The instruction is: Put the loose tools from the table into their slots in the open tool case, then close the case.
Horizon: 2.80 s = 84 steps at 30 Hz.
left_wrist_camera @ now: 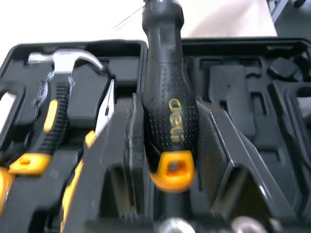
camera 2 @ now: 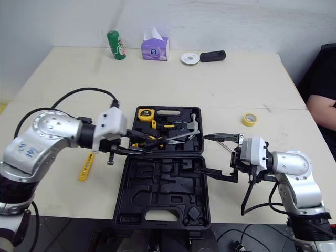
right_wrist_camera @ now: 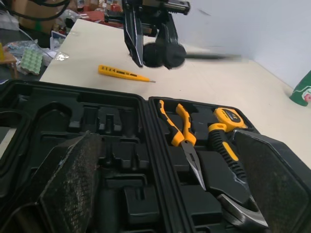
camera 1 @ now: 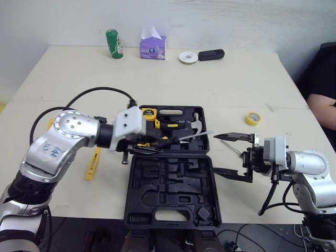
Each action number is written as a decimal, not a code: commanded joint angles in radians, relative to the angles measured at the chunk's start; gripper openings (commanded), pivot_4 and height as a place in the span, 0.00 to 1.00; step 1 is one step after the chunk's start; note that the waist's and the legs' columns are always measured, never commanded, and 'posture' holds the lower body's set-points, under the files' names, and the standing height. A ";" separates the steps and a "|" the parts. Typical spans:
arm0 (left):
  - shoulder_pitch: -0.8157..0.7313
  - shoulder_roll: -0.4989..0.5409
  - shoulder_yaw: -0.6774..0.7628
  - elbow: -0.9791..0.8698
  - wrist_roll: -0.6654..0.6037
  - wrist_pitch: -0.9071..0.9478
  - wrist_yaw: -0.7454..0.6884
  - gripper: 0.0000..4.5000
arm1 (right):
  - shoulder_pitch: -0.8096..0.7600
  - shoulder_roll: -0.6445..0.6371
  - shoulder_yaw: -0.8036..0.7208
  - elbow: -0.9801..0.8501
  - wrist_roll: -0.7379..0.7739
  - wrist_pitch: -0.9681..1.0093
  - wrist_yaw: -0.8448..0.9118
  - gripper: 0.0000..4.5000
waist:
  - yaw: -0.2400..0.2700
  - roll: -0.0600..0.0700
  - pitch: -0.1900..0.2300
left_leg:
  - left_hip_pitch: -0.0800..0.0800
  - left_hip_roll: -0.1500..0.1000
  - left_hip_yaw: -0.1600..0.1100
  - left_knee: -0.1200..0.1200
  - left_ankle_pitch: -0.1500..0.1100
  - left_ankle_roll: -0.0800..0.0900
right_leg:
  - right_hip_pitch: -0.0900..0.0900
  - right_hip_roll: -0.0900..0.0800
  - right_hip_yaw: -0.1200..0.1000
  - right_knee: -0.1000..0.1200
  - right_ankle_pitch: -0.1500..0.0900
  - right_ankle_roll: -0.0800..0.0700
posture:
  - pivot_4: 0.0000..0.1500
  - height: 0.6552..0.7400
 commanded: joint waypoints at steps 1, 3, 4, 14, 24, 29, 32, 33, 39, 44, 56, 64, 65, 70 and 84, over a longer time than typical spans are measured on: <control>-0.054 0.045 -0.089 -0.024 0.120 0.022 -0.009 0.24 | 0.042 -0.027 -0.023 -0.044 -0.016 -0.025 -0.002 1.00 | 0.006 0.000 0.000 | 0.000 0.000 0.000 0.000 0.000 0.000 | 0.000 0.000 0.000 0.000 0.000 0.000 | 1.00 1.00; -0.078 0.060 -0.129 -0.027 0.167 0.029 -0.023 0.24 | 0.063 -0.030 -0.028 -0.053 -0.018 -0.023 -0.011 1.00 | 0.009 0.000 0.000 | 0.000 0.000 0.000 0.000 0.000 0.000 | 0.000 0.001 0.000 0.000 0.000 0.000 | 1.00 1.00; -0.089 0.054 -0.138 -0.032 0.170 0.047 -0.025 0.24 | 0.069 -0.031 -0.030 -0.055 -0.019 -0.021 -0.015 1.00 | 0.010 0.000 0.000 | 0.000 0.000 0.000 0.000 0.000 0.000 | 0.000 0.001 0.000 0.000 0.000 0.000 | 1.00 1.00; -0.129 0.048 -0.259 -0.089 0.245 0.137 -0.078 0.24 | 0.124 -0.056 -0.047 -0.070 -0.021 -0.004 -0.030 1.00 | 0.011 -0.001 0.000 | -0.001 0.000 -0.001 0.003 0.000 0.001 | 0.000 0.000 0.000 0.000 0.000 0.000 | 1.00 1.00; -0.134 0.036 -0.285 -0.097 0.301 0.171 -0.093 0.24 | 0.143 -0.092 -0.066 -0.063 -0.012 0.007 -0.038 1.00 | 0.012 -0.001 0.000 | -0.002 0.001 -0.002 0.006 0.000 0.002 | 0.001 0.000 -0.001 0.001 0.000 0.000 | 1.00 1.00; -0.144 0.046 -0.306 -0.084 0.348 0.182 -0.093 0.24 | 0.133 -0.090 -0.058 -0.055 -0.017 0.007 -0.044 1.00 | 0.012 -0.001 0.000 | -0.002 0.001 -0.002 0.007 0.000 0.002 | 0.001 0.000 -0.001 0.001 0.000 0.000 | 1.00 1.00; -0.143 0.055 -0.326 -0.068 0.389 0.168 -0.093 0.24 | 0.126 -0.087 -0.054 -0.050 -0.020 0.004 -0.045 1.00 | 0.012 -0.001 0.000 | -0.002 0.001 -0.002 0.007 0.000 0.002 | 0.002 0.000 -0.001 0.001 0.000 0.000 | 1.00 1.00; -0.140 0.056 -0.329 -0.066 0.395 0.164 -0.097 0.24 | 0.122 -0.086 -0.053 -0.050 -0.020 0.004 -0.046 1.00 | 0.012 -0.001 0.000 | -0.002 0.001 -0.002 0.008 0.000 0.002 | 0.002 0.000 -0.001 0.001 0.000 0.000 | 1.00 1.00; -0.122 0.048 -0.336 -0.066 0.419 0.161 -0.099 0.24 | 0.118 -0.079 -0.046 -0.050 -0.025 0.002 -0.052 1.00 | 0.012 -0.001 0.000 | -0.002 0.001 -0.002 0.008 -0.001 0.002 | 0.002 0.000 -0.001 0.001 0.000 0.000 | 1.00 1.00; -0.126 0.037 -0.349 -0.044 0.441 0.149 -0.100 0.24 | 0.114 -0.073 -0.037 -0.056 -0.027 0.002 -0.063 1.00 | 0.012 -0.001 0.000 | -0.002 0.001 -0.002 0.010 -0.001 0.002 | 0.002 0.000 -0.001 0.002 0.000 0.000 | 1.00 1.00; -0.060 0.040 -0.336 -0.091 0.463 0.139 -0.092 0.24 | 0.105 -0.064 -0.019 -0.070 -0.025 0.007 -0.085 1.00 | 0.012 -0.001 0.000 | -0.002 0.001 -0.003 0.011 -0.001 0.003 | 0.003 0.000 -0.001 0.003 0.000 0.000 | 1.00 1.00; -0.067 0.018 -0.329 -0.078 0.477 0.135 -0.091 0.24 | 0.117 -0.058 -0.015 -0.077 -0.028 0.003 -0.095 1.00 | 0.013 -0.001 0.000 | -0.002 0.001 -0.003 0.011 -0.001 0.003 | 0.003 -0.001 -0.001 0.003 0.000 0.000 | 1.00 1.00; -0.070 0.016 -0.330 -0.075 0.480 0.132 -0.092 0.24 | 0.117 -0.057 -0.013 -0.078 -0.029 0.003 -0.097 1.00 | 0.014 -0.001 0.000 | -0.002 0.001 -0.003 0.011 -0.001 0.003 | 0.003 -0.001 -0.001 0.003 0.000 0.000 | 1.00 1.00; -0.077 -0.007 -0.325 -0.070 0.484 0.132 -0.095 0.24 | 0.115 -0.054 -0.007 -0.079 -0.030 0.004 -0.102 1.00 | 0.017 -0.001 0.000 | -0.002 0.001 -0.003 0.012 -0.001 0.004 | 0.003 -0.001 -0.001 0.003 0.000 0.001 | 1.00 1.00; -0.076 -0.019 -0.333 -0.061 0.507 0.124 -0.100 0.35 | 0.116 -0.052 -0.001 -0.077 -0.031 0.005 -0.109 1.00 | 0.027 -0.001 0.000 | -0.002 0.001 -0.003 0.012 -0.002 0.004 | 0.003 -0.001 -0.001 0.003 0.000 0.001 | 1.00 1.00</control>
